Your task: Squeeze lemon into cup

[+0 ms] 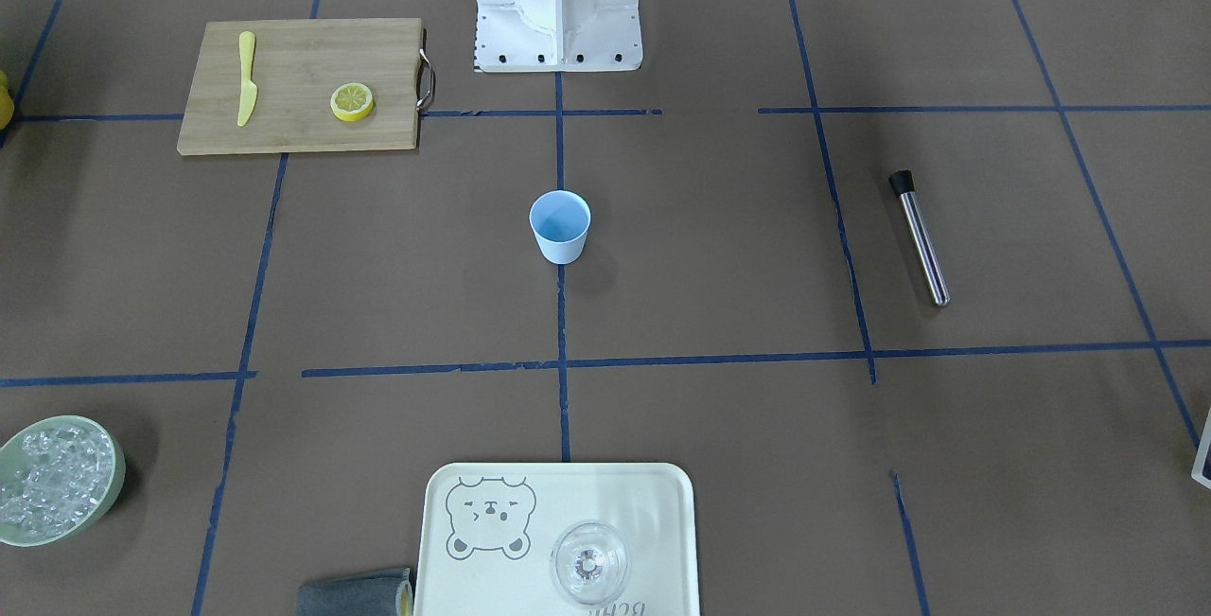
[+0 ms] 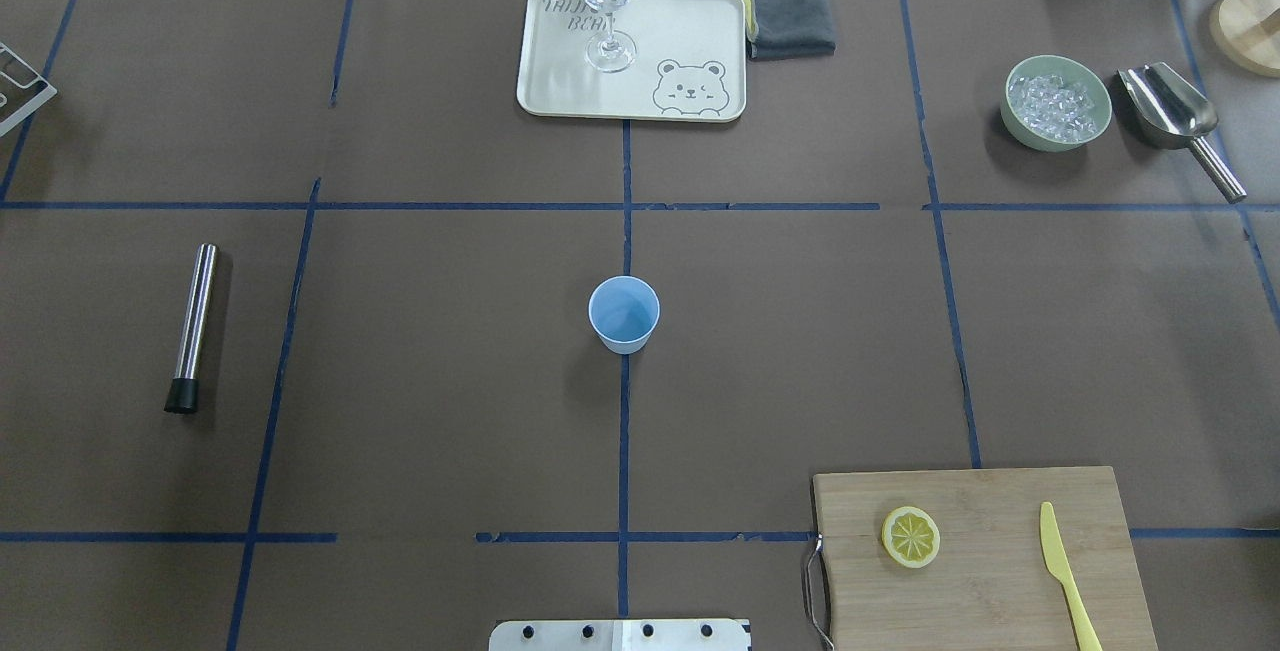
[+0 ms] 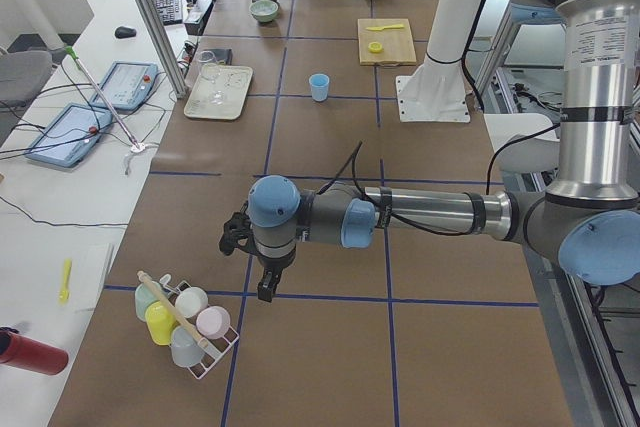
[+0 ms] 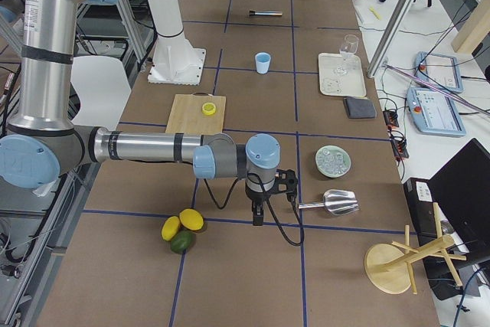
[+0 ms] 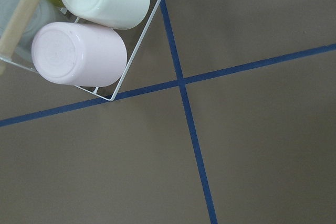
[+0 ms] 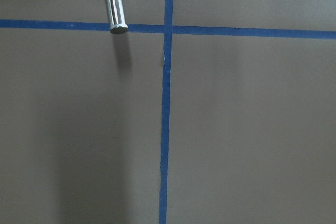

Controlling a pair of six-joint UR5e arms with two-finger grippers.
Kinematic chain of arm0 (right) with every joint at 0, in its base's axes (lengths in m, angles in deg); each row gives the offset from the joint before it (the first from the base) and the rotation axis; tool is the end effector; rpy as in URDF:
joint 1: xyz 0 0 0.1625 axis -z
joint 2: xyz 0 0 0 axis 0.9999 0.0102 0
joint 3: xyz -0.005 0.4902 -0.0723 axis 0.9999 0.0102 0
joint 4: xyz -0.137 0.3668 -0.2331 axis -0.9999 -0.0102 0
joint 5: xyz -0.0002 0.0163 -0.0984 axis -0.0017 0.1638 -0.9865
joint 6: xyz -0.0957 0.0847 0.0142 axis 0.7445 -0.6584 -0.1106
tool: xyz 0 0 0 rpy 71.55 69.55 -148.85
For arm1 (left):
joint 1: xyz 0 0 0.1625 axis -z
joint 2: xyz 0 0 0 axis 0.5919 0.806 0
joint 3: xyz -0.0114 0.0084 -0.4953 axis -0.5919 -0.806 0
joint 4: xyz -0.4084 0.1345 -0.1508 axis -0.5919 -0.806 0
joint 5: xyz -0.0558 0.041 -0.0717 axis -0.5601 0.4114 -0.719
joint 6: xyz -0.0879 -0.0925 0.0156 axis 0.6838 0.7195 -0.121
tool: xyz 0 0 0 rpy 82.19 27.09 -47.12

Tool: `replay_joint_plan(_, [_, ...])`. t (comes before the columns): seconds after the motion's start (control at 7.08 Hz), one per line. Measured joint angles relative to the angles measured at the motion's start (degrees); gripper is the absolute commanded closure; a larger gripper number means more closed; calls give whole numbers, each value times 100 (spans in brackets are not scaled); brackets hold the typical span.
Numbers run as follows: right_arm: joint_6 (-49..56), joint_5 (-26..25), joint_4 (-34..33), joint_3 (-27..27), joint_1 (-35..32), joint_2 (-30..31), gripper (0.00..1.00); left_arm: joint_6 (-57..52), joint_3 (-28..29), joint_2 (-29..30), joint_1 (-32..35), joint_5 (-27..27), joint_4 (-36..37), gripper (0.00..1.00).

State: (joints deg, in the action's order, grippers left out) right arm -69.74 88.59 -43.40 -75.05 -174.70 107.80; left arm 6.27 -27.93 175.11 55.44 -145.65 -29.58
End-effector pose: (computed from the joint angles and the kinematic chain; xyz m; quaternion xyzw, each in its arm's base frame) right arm 0.0107 -0.4641 0.7434 0.0027 -0.3522 -0.0014 0.9359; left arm -0.0570 -0.5150 0.7138 0.0927 0.3795 0.0888 0.9162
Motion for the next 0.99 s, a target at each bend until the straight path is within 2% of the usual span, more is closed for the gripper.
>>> replay_joint_plan(0.42, [-26, 0, 2, -54, -29, -15, 0, -13, -2, 52, 5, 0, -40, 0])
replay_joint_plan(0.99, [-16, 20, 11, -564, -34, -236, 0, -9, -20, 62, -4, -38, -48, 0])
